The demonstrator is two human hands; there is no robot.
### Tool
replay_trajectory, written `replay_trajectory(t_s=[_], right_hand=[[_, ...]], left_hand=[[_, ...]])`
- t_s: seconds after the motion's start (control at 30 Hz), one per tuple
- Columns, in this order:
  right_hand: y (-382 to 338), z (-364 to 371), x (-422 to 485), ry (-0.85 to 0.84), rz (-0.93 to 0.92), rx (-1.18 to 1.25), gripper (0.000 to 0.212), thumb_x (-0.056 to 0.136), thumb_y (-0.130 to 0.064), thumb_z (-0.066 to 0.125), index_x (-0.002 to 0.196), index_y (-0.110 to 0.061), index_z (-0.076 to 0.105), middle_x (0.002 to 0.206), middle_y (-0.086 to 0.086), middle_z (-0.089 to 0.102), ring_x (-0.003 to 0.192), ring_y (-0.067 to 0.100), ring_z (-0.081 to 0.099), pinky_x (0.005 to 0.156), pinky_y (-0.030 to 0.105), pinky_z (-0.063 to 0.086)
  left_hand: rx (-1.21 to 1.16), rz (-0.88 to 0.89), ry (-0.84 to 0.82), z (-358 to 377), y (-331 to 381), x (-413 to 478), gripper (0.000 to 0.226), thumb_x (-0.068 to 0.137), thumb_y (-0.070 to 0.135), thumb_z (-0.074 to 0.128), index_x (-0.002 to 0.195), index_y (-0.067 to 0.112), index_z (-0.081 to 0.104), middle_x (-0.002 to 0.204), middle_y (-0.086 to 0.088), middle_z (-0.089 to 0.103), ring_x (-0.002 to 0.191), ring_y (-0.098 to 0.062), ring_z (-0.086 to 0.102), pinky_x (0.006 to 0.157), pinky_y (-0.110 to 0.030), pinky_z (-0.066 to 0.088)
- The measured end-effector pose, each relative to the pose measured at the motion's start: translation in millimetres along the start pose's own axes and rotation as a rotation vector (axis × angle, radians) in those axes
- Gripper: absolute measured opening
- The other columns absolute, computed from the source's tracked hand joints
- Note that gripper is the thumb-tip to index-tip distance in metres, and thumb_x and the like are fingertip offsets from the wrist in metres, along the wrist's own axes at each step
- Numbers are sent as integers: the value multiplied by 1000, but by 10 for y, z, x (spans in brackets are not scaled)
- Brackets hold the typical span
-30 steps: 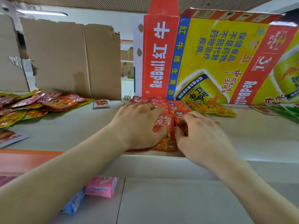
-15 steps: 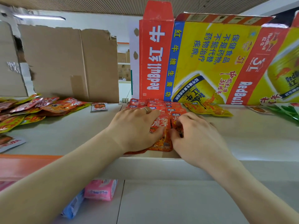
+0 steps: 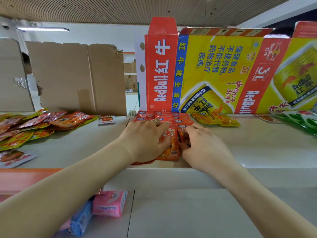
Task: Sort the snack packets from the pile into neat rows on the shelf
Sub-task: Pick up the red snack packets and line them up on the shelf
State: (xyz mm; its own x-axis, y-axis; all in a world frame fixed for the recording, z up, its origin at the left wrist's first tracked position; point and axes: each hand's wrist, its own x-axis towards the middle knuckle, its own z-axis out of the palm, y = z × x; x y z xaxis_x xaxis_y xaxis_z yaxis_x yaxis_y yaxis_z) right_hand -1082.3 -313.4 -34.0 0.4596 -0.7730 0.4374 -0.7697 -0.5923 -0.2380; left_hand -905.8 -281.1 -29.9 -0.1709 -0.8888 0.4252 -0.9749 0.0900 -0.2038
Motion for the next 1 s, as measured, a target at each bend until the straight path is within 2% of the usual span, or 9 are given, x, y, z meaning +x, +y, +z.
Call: replay_trajectory(t_s=[0.17,0.3,0.4,0.5,0.6,0.7,0.83,0.9,1.0], right_hand=[[-11,-17,33,-67,19,-10,19,83,-24,60,93,-20,44,113,-1,52,111,23,50,76,25,30],[-12,-1,29,-66,31,5,22,82,-25,60,102,-17,53,123,0,51,123,23,44,90,30,38],[-22,1,5,-48,47,30,18,82,-27,58,98,-20,54,117,-2,54,116,23,48,87,32,43],[-37,-21,-18,-46,59,52,14,81,-27,57,92,-22,51,120,-2,55,114,26,51,89,39,47],[-55,-40,-44,-30,71,66,10,84,-27,56,86,-23,46,109,-2,57,107,25,52,82,36,45],[-48,-42,-73,49,56,51,7,89,-28,54,89,-21,52,105,-6,56,105,23,52,78,34,43],[-49,-20,-103,274,-29,27,26,92,-30,56,113,-18,65,126,-4,60,116,22,52,93,39,46],[-59,-41,-117,379,-83,23,30,90,-30,55,114,-17,67,129,-1,61,118,23,54,96,42,44],[-67,-81,-135,433,-144,18,37,90,-34,44,115,-18,66,132,-1,60,123,23,53,101,43,40]], left_hand=[[19,2,-5,37,-40,41,48,98,59,23,128,29,45,129,3,59,110,-21,59,89,-38,51],[-4,-10,2,39,-35,39,52,96,61,21,129,29,46,129,4,60,110,-20,60,91,-39,52],[-44,-49,-2,15,-10,1,50,97,61,27,130,29,46,131,4,59,115,-20,58,96,-37,47],[-80,-88,-33,-29,10,-17,54,96,64,32,137,30,43,137,5,54,122,-20,54,100,-38,44],[-106,-123,-42,-49,21,-11,57,94,66,33,138,32,41,140,5,51,125,-19,51,101,-39,43],[-109,-151,-60,-47,28,-16,59,93,68,33,139,32,39,142,6,48,127,-19,49,102,-40,43],[-153,-162,13,-141,12,-31,52,97,63,33,133,28,44,136,4,52,119,-19,54,99,-40,43],[-134,-114,64,-229,16,-63,49,98,59,34,133,26,45,136,5,53,119,-17,54,103,-39,39],[-138,-84,154,-356,28,-196,47,99,54,37,136,25,46,141,7,51,123,-16,52,103,-39,36]])
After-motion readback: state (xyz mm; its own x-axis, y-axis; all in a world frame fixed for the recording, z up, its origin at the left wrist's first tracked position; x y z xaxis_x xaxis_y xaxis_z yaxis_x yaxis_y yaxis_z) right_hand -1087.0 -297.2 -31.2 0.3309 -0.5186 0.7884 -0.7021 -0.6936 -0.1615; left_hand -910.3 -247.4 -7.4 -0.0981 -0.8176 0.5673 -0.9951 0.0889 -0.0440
